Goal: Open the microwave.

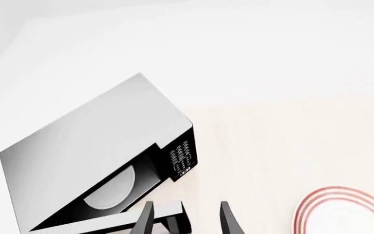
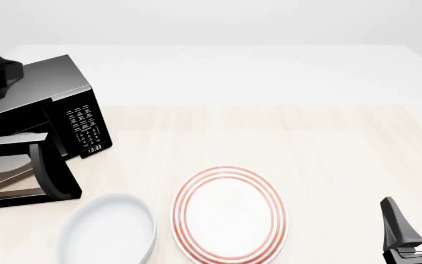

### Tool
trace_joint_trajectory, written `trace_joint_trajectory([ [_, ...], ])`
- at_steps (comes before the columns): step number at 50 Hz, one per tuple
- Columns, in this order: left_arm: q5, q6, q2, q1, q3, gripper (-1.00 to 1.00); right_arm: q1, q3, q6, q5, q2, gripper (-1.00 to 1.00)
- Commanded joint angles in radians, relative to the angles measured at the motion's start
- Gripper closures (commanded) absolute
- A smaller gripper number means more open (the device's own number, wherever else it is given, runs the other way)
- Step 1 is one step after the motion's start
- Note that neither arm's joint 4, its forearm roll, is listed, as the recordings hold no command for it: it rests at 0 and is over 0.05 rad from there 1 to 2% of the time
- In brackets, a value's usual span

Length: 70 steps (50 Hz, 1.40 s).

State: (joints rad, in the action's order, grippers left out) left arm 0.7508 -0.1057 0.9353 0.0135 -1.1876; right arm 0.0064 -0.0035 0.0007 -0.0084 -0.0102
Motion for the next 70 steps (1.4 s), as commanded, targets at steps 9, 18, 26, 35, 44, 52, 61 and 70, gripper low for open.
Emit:
trace_joint_trajectory([
  [9, -0.049, -0.009, 0.02, 0.024, 0.066, -1.0, 0.0, 0.0, 0.0, 0.0, 0.0, -1.0],
  [18, -0.074, 0.01, 0.066, 0.032, 0.047, -1.0, 0.0, 0.0, 0.0, 0.0, 0.0, -1.0],
  [26, -0.105, 0.025, 0.149, 0.022, 0.021, -1.0, 0.0, 0.0, 0.0, 0.0, 0.0, -1.0],
  [35, -0.103, -0.008, 0.209, 0.041, -0.018, -1.0, 0.0, 0.0, 0.0, 0.0, 0.0, -1.0],
  [44, -0.1, -0.015, 0.253, 0.044, -0.031, -1.0, 0.0, 0.0, 0.0, 0.0, 0.0, -1.0],
  [52, -0.113, -0.017, 0.271, 0.049, -0.024, -1.0, 0.0, 0.0, 0.0, 0.0, 0.0, -1.0],
  [61, -0.148, -0.02, 0.286, 0.056, 0.019, -1.0, 0.0, 0.0, 0.0, 0.0, 0.0, -1.0],
  [70, -0.154, -0.028, 0.297, 0.059, 0.036, -1.0, 0.0, 0.0, 0.0, 0.0, 0.0, -1.0],
])
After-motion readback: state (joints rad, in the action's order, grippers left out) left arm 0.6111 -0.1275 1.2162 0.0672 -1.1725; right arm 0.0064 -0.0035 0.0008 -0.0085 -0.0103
